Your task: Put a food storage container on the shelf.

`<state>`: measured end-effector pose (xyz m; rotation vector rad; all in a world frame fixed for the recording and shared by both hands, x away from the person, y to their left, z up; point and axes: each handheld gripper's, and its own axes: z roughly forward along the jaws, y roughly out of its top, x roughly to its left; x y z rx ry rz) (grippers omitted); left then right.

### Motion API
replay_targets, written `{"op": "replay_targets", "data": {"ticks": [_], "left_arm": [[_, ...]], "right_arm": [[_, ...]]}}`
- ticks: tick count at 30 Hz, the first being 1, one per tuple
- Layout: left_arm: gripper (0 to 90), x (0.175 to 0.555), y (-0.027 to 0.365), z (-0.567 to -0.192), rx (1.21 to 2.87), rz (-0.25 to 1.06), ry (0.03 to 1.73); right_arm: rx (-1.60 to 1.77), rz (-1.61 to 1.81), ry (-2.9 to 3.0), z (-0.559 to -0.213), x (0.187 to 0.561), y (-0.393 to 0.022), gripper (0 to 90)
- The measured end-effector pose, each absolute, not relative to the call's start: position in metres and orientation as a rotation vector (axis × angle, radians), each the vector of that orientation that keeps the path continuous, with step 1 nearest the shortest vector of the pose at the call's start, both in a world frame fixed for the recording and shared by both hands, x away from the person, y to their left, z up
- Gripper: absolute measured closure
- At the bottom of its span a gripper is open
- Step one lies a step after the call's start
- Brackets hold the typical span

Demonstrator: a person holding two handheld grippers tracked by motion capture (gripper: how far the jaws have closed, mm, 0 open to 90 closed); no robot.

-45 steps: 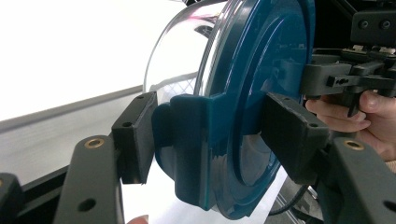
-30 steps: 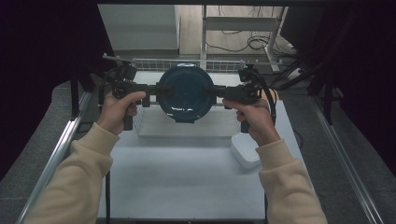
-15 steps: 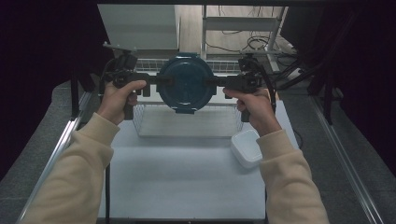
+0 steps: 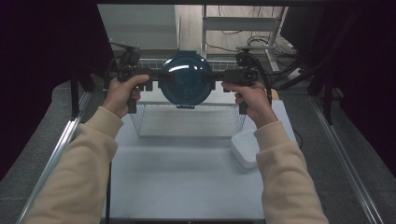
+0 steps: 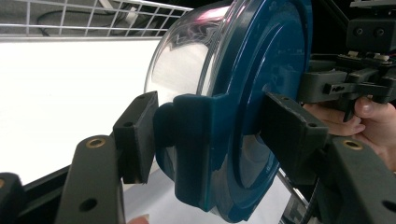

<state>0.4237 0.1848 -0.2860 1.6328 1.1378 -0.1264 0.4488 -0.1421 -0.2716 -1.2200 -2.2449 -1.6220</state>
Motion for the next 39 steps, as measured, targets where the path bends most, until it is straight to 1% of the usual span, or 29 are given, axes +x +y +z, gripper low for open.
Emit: {"op": "replay_targets", "data": {"ticks": [7, 14, 19, 25, 27, 31, 39], "left_arm": [[38.4, 0.441, 0.185, -0.299, 1.624, -0.181, 1.175], [38.7, 0.454, 0.182, -0.309, 1.630, -0.198, 1.203], [38.7, 0.463, 0.184, -0.313, 1.602, -0.233, 1.220], [37.5, 0.473, 0.184, -0.320, 1.555, -0.281, 1.266], [36.8, 0.479, 0.185, -0.326, 1.531, -0.322, 1.291], [35.9, 0.486, 0.185, -0.331, 1.505, -0.358, 1.318], [35.8, 0.490, 0.186, -0.335, 1.476, -0.361, 1.319]], "right_arm": [[-1.254, -1.582, -2.226, -0.279, 0.466, -0.142, 45.5], [-1.302, -1.526, -2.180, -0.293, 0.484, -0.144, 44.6], [-1.332, -1.526, -2.139, -0.296, 0.491, -0.145, 44.3], [-1.427, -1.487, -2.053, -0.302, 0.502, -0.143, 41.4], [-1.478, -1.453, -2.005, -0.306, 0.507, -0.142, 40.2], [-1.545, -1.428, -1.924, -0.313, 0.514, -0.142, 39.1], [-1.588, -1.432, -1.868, -0.319, 0.518, -0.142, 38.5]]}}
